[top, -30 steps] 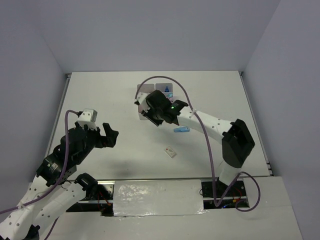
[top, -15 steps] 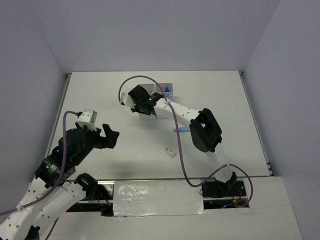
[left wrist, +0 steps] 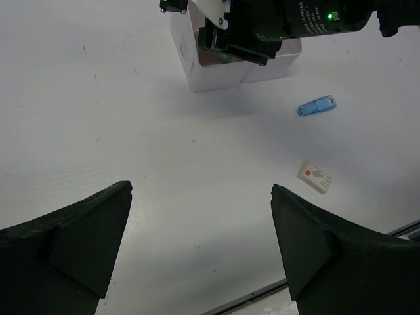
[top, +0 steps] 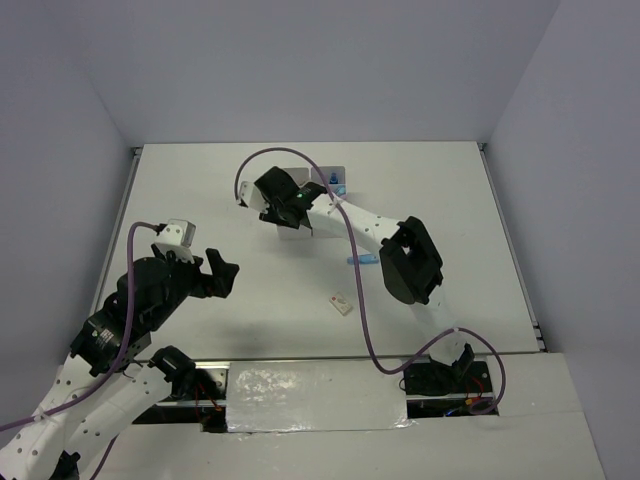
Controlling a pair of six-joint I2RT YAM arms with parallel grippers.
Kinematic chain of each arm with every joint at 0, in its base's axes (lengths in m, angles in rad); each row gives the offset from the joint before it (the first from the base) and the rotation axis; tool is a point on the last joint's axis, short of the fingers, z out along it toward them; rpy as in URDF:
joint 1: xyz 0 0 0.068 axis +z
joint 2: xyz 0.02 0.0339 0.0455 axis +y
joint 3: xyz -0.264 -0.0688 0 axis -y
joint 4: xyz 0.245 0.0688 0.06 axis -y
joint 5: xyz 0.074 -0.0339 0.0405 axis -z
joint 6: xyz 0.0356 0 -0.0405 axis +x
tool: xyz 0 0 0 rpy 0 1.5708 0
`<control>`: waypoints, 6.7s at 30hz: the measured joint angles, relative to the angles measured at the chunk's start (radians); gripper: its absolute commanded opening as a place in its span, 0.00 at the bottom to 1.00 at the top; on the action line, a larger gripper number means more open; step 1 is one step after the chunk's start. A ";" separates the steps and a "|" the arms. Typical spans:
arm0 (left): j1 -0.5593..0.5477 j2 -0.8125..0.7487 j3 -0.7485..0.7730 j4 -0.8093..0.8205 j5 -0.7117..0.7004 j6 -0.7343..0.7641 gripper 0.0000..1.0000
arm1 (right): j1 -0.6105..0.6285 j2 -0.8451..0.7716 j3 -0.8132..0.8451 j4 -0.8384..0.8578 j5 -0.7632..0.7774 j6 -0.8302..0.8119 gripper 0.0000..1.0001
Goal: Sort the stationery into containers
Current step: Place the stationery in the storage box, then pick up the stationery from the center of the board, then place the stationery in the storage box, then pick up the stationery from the center of the board.
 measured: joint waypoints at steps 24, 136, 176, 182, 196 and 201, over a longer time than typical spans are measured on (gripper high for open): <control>0.003 0.026 -0.001 0.001 -0.001 0.000 0.99 | -0.121 -0.709 -0.583 0.047 0.254 1.300 1.00; -0.046 -0.089 -0.019 0.014 0.026 0.002 0.99 | -0.022 -0.047 -0.142 -0.046 0.341 2.438 0.66; -0.053 0.003 -0.018 -0.015 -0.096 -0.030 0.99 | 0.067 -0.703 -1.025 0.143 -0.149 0.875 0.81; -0.053 0.010 -0.018 -0.015 -0.084 -0.029 0.99 | 0.104 -0.602 -1.011 0.144 -0.145 0.855 0.70; -0.053 0.014 -0.018 -0.011 -0.060 -0.028 0.99 | 0.106 -0.513 -0.956 0.153 -0.165 0.826 0.00; -0.053 0.014 -0.018 -0.008 -0.061 -0.028 0.99 | 0.109 -0.555 -0.927 0.151 -0.154 0.904 0.00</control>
